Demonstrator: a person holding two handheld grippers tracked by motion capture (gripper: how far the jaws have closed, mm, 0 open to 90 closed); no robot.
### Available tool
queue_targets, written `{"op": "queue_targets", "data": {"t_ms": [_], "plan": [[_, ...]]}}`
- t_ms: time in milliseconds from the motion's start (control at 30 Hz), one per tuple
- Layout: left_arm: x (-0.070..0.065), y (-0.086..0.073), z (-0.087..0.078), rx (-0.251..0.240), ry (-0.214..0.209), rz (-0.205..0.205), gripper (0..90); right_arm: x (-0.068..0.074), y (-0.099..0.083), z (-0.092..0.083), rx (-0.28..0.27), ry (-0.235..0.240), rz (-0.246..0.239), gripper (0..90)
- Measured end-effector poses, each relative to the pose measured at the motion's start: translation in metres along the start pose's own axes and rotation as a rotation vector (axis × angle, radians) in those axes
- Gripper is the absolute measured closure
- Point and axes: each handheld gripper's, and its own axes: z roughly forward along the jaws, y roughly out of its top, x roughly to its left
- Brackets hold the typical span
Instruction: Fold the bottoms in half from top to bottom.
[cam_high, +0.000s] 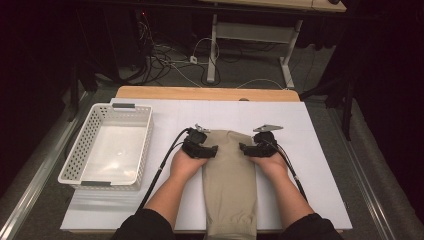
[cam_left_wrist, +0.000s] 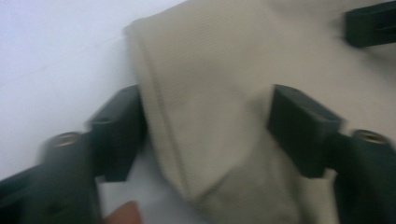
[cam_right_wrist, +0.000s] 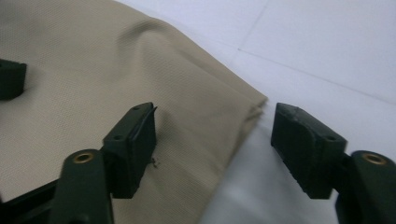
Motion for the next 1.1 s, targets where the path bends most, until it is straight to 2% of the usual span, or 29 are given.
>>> {"op": "queue_targets", "data": {"t_ms": [67, 133, 167, 200, 300, 333, 367, 400, 433, 500, 600, 667, 733, 800, 833, 867, 933, 1000, 1033, 1067, 1100], "plan": [[-0.004, -0.001, 0.000, -0.006, -0.014, 0.021, 48.1, 0.005, 0.000, 0.001, -0.008, 0.032, -0.014, 55.8], [-0.006, -0.001, 0.000, -0.009, -0.031, 0.019, 60.0, 0.007, 0.000, 0.001, -0.016, 0.069, -0.014, 71.5], [-0.008, -0.001, 0.000, -0.005, -0.054, 0.004, 71.2, 0.007, 0.000, 0.001, -0.016, 0.086, -0.013, 78.1], [-0.010, -0.001, -0.001, -0.002, -0.042, 0.012, 76.3, 0.008, 0.000, 0.001, -0.015, 0.106, -0.017, 81.6], [-0.021, -0.003, -0.008, -0.006, -0.013, 0.080, 78.7, 0.014, -0.002, -0.004, -0.017, 0.108, -0.034, 84.0], [-0.024, -0.005, -0.014, -0.030, -0.014, 0.098, 78.8, 0.017, -0.003, -0.009, -0.030, 0.106, -0.048, 84.1], [-0.024, -0.005, -0.014, -0.030, -0.014, 0.098, 78.8, 0.017, -0.003, -0.009, -0.030, 0.106, -0.048, 84.1], [-0.030, -0.008, -0.028, -0.097, -0.034, 0.126, 78.9, 0.022, -0.007, -0.021, -0.077, 0.099, -0.061, 84.1], [-0.034, -0.012, -0.036, -0.119, -0.037, 0.136, 78.9, 0.023, -0.009, -0.028, -0.100, 0.101, -0.063, 84.0], [-0.039, -0.018, -0.045, -0.152, -0.044, 0.180, 78.8, 0.026, -0.014, -0.039, -0.123, 0.115, -0.060, 84.0], [-0.040, -0.020, -0.050, -0.166, -0.048, 0.184, 78.8, 0.027, -0.017, -0.049, -0.144, 0.118, -0.073, 84.0], [-0.036, -0.016, -0.051, -0.187, -0.048, 0.162, 78.8, 0.026, -0.013, -0.054, -0.168, 0.114, -0.060, 84.0], [-0.030, -0.008, -0.054, -0.193, -0.035, 0.130, 78.8, 0.023, -0.004, -0.056, -0.184, 0.103, -0.065, 84.1], [-0.025, 0.010, -0.057, -0.204, -0.017, 0.156, 78.9, 0.020, 0.011, -0.056, -0.181, 0.084, -0.097, 84.2], [-0.024, 0.020, -0.061, -0.205, 0.001, 0.154, 79.4, 0.018, 0.020, -0.056, -0.186, 0.076, -0.106, 84.4], [-0.020, 0.032, -0.063, -0.229, 0.004, 0.166, 79.4, 0.014, 0.031, -0.057, -0.192, 0.066, -0.107, 84.4], [-0.015, 0.060, -0.074, -0.252, 0.046, 0.164, 79.4, 0.008, 0.055, -0.060, -0.226, 0.033, -0.111, 84.5], [-0.009, 0.089, -0.084, -0.300, 0.077, 0.173, 79.0, 0.001, 0.085, -0.067, -0.271, -0.019, -0.121, 84.4], [-0.006, 0.110, -0.090, -0.314, 0.134, 0.183, 77.8, -0.002, 0.097, -0.070, -0.295, -0.033, -0.119, 84.0], [-0.003, 0.124, -0.094, -0.320, 0.180, 0.177, 69.3, -0.010, 0.115, -0.072, -0.320, -0.059, -0.114, 80.5], [0.001, 0.135, -0.096, -0.306, 0.215, 0.155, 54.9, -0.015, 0.126, -0.072, -0.327, -0.084, -0.094, 64.8]]}}
